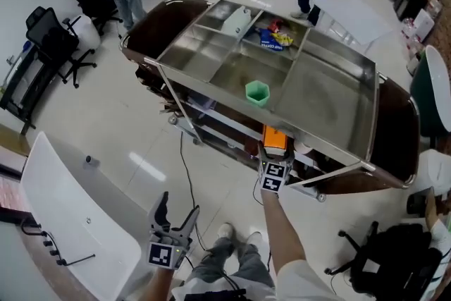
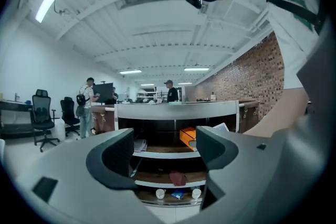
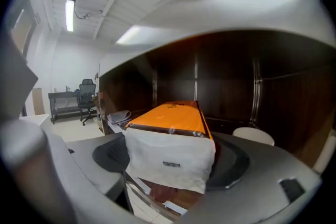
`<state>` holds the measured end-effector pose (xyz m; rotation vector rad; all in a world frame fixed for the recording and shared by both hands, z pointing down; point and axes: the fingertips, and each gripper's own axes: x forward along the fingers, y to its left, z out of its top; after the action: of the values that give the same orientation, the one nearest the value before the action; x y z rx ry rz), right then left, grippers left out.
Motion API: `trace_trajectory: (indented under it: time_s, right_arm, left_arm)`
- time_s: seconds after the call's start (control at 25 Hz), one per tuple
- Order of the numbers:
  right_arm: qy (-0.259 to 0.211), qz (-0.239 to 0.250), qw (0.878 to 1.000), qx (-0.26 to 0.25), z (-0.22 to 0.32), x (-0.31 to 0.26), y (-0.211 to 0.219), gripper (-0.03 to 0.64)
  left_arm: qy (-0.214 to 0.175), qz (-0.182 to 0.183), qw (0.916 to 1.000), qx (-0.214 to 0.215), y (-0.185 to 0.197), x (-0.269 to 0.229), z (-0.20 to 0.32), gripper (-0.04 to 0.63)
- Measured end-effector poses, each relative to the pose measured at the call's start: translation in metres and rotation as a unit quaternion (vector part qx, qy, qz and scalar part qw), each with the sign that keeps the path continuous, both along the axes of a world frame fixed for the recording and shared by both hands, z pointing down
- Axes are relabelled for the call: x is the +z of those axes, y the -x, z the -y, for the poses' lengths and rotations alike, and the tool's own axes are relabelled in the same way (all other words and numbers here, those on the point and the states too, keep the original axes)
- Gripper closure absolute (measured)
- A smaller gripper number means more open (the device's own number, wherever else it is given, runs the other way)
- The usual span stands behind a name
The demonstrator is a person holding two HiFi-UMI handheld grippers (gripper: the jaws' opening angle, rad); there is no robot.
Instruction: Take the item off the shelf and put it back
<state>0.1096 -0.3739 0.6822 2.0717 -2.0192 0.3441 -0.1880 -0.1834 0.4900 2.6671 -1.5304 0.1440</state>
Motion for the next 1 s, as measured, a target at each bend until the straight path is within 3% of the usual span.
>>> trace_trajectory:
  time_s: [0.24, 0.44, 0.56, 0.8, 1.0]
  right_arm:
    - [0.035, 0.009, 0.999, 0.036, 0.042, 0.039, -0.020, 0.187]
    - [0.038, 0.065, 0.994, 0.075, 0.054, 0.064, -0.034, 0.111]
    - [0.035, 0.053, 0.997, 0.041, 0.045, 0.067, -0.016, 0.089]
    - [0.022, 0.053, 0.997, -0.041, -0.046, 0.030, 0.046, 0.091]
    - [-0.039, 0.083, 0.990, -0.111, -0.140, -0.049, 0.076, 0.091]
  left_arm:
    - [0.013, 0.009, 0.9999, -0.005, 0.012, 0.013, 0.012, 0.245]
    - [0.015, 0.023, 0.9996, 0.003, 0.015, 0.021, 0.019, 0.245]
    - [0.013, 0.018, 0.9997, 0.008, 0.012, 0.021, 0.025, 0.245]
    - [-0.012, -0.006, 0.9992, 0.038, -0.016, 0.000, 0.036, 0.245]
    - [-0.039, -0.033, 0.9962, 0.071, -0.047, -0.026, 0.033, 0.245]
